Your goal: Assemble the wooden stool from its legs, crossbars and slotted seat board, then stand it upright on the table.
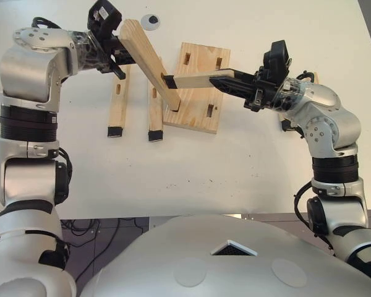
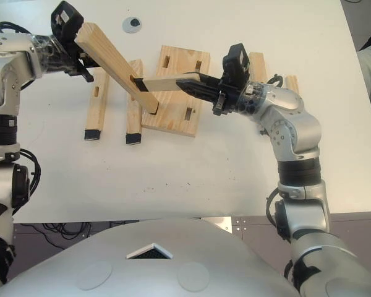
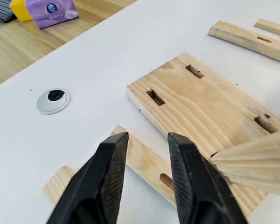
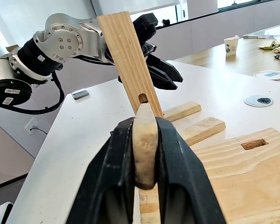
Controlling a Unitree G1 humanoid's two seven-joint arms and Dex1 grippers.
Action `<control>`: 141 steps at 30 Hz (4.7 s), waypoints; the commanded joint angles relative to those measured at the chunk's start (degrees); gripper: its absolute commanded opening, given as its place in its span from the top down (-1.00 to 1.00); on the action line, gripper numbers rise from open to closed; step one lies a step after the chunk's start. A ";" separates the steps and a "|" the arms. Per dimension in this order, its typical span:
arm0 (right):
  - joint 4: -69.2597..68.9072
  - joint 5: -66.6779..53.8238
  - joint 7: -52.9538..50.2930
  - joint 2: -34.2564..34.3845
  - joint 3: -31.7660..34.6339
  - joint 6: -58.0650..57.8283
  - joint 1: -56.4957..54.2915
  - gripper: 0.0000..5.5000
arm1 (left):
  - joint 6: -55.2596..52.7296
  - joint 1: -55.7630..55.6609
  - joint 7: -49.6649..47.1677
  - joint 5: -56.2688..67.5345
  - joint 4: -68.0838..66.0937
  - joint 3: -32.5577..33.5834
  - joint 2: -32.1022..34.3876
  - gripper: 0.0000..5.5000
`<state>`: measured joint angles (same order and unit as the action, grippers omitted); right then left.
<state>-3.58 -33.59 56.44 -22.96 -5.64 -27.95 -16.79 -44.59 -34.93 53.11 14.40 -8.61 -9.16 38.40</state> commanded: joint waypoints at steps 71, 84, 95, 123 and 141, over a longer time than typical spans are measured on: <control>43.95 30.04 -18.76 9.92 -5.39 26.01 -15.68 0.85 | 12.07 -3.74 -6.23 -11.23 -23.83 -5.95 -11.88 0.45; 10.41 25.41 -3.22 1.24 -12.27 7.80 -2.10 0.85 | 13.87 0.33 -2.64 -15.21 -26.41 -8.70 -10.60 0.45; 4.79 14.06 -5.63 2.19 1.67 0.77 -8.83 0.85 | 19.17 8.15 17.02 -12.43 -12.14 -15.08 -5.08 0.45; 4.46 13.53 -11.23 4.03 1.25 3.45 -6.52 0.85 | -0.42 -0.65 -5.24 -5.95 -23.39 2.94 -8.12 0.45; 2.90 4.63 4.31 -1.64 2.51 -0.98 -6.62 0.85 | 7.61 -12.87 -2.66 -7.39 -49.76 3.87 -15.31 0.45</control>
<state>0.11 -27.05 57.65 -22.60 -3.73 -27.18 -22.78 -39.07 -46.06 49.74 9.44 -54.85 -3.79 23.78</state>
